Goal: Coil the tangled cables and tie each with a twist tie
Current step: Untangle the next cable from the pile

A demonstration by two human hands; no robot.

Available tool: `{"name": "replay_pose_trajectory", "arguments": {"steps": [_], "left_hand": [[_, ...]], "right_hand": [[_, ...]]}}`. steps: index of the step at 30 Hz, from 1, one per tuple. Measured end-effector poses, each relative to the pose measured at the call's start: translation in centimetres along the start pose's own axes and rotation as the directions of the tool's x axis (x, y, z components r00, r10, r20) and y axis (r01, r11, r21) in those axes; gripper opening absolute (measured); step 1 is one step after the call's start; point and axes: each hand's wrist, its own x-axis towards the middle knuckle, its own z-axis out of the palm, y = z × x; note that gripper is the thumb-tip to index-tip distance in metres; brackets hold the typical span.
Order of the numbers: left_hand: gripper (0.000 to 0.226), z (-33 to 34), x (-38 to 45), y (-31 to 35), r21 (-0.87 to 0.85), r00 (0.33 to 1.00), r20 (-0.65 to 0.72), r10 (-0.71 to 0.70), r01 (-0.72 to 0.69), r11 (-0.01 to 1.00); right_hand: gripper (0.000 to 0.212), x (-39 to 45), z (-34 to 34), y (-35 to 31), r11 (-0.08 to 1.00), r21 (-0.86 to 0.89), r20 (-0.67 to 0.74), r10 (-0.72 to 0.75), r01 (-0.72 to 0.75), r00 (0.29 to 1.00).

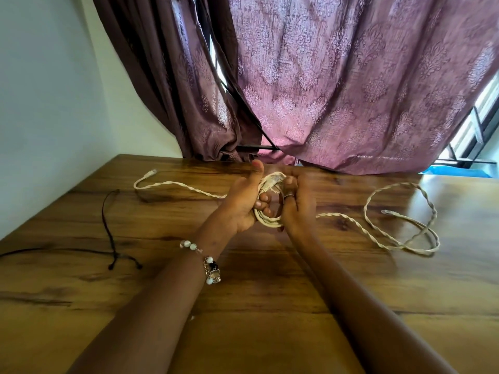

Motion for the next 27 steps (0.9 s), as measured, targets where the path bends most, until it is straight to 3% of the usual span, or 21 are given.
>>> {"name": "replay_pose_trajectory", "arguments": {"steps": [3,6,8,14,17,20,23,27], "left_hand": [[0.047,-0.7,0.0,0.6,-0.005,1.0,0.001,-0.032,0.032,0.999],[0.044,-1.1,0.0,0.8,-0.006,0.997,0.015,-0.073,0.073,0.997],[0.048,-1.1,0.1,0.7,-0.02,0.995,0.015,-0.097,0.097,0.995],[0.052,-1.1,0.2,0.5,-0.053,0.988,0.049,-0.146,0.149,0.987],[0.047,-0.9,0.2,0.6,-0.055,0.991,0.063,-0.118,0.122,0.991],[0.034,-1.0,0.2,0.7,-0.021,0.993,0.076,-0.096,0.097,0.995],[0.022,-1.3,0.1,0.5,0.106,0.996,0.054,-0.066,0.06,0.993],[0.019,-1.1,0.0,0.1,0.223,1.0,-0.004,0.014,-0.012,0.975]], "right_hand": [[0.049,0.7,-0.5,0.2,0.935,-0.18,0.229,-0.261,0.305,0.938],[0.049,1.2,-0.7,-0.5,0.815,-0.218,0.378,-0.437,0.537,0.816],[0.043,1.3,-0.8,-0.6,0.759,-0.224,0.394,-0.503,0.612,0.769],[0.027,1.6,-1.2,0.0,0.783,-0.285,0.254,-0.494,0.553,0.831],[0.026,1.6,-1.4,-0.1,0.809,-0.324,0.148,-0.469,0.491,0.871],[0.026,1.5,-1.3,-0.2,0.822,-0.323,0.138,-0.449,0.469,0.883],[0.022,1.6,-1.5,-0.2,0.881,-0.169,0.161,-0.418,0.443,0.894],[0.022,1.7,-1.7,-0.6,0.963,0.038,0.283,-0.265,0.266,0.922]]}}
